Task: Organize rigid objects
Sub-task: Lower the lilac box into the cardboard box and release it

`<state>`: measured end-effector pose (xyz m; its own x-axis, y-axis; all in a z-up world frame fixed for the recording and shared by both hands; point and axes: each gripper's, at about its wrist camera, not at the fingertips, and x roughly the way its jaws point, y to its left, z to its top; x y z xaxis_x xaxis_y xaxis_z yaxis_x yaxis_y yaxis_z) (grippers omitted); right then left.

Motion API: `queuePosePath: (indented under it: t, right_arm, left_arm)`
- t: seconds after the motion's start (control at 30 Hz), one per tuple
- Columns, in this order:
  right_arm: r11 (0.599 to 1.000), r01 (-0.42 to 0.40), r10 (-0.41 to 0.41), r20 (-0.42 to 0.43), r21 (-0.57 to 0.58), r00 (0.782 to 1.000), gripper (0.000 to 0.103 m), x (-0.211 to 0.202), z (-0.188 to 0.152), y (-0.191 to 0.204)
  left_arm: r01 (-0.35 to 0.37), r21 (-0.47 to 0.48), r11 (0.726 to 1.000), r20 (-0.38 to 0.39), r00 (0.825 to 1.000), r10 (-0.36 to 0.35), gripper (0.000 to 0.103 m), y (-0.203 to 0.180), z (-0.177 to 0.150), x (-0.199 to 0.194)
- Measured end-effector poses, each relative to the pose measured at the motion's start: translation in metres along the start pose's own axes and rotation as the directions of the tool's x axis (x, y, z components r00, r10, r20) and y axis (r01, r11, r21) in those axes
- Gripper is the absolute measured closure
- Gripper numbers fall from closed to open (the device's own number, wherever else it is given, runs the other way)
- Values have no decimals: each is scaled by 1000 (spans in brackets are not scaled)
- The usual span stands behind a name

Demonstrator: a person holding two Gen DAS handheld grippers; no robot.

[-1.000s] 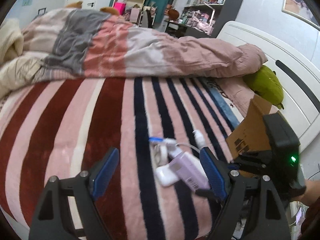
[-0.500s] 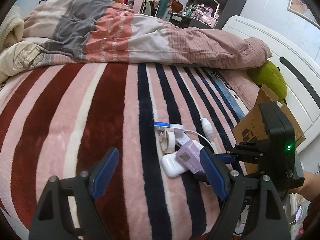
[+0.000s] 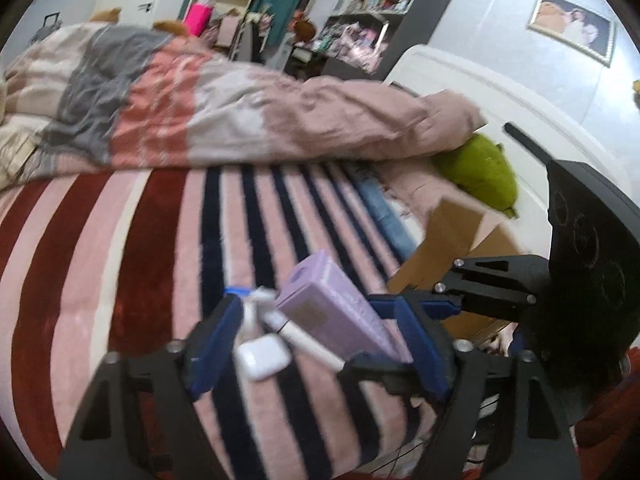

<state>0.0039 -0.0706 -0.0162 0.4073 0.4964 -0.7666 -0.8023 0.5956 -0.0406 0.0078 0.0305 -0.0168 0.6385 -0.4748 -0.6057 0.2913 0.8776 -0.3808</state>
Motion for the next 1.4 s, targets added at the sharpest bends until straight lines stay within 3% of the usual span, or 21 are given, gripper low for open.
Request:
queuePosePath:
  t: [0.1,0.33,0.57,0.77,1.03,1.13,1.2,1.33,1.4]
  right_arm:
    - [999,22,-21,37,-35,999,70,-24,8,-2]
    - [993,117,-115,82,-27,990,70,-75,-2,-37]
    - [977,198,-200,20,76,980,70,-107,-42,-92]
    - [962,212,-203,-68,174,977,70,-115,-83,-135]
    - [948,226,-204,-115,224,972,70,-117,-115,-156]
    - [945,223,-198,-124,241,972,67,-116,-119,-159]
    - [943,221,-190,-142,248,971,66,-115,-121,-160]
    - [942,229,-197,-149,245,969,48,-116,-124,-155]
    - [944,214,-188,-125,250,974,46,-119,-121,-150]
  left_arm:
    - [37,44,998,11,999,-38,59,-22,21,-1]
    - [95,132,987,8,995,-97,60,-82,54,21]
    - [182,181,967,-116,980,-163,60,-146,67,88]
    - [213,184,960,-244,956,-165,60,-186,60,140]
    - [230,193,954,-312,936,-163,60,-209,53,167]
    - [206,210,956,-315,940,-133,51,-213,52,170]
    - [194,219,956,-298,946,-124,35,-211,53,165]
    - [137,252,958,-242,967,-74,32,-203,57,143]
    - [91,266,960,-201,979,-38,29,-194,59,125]
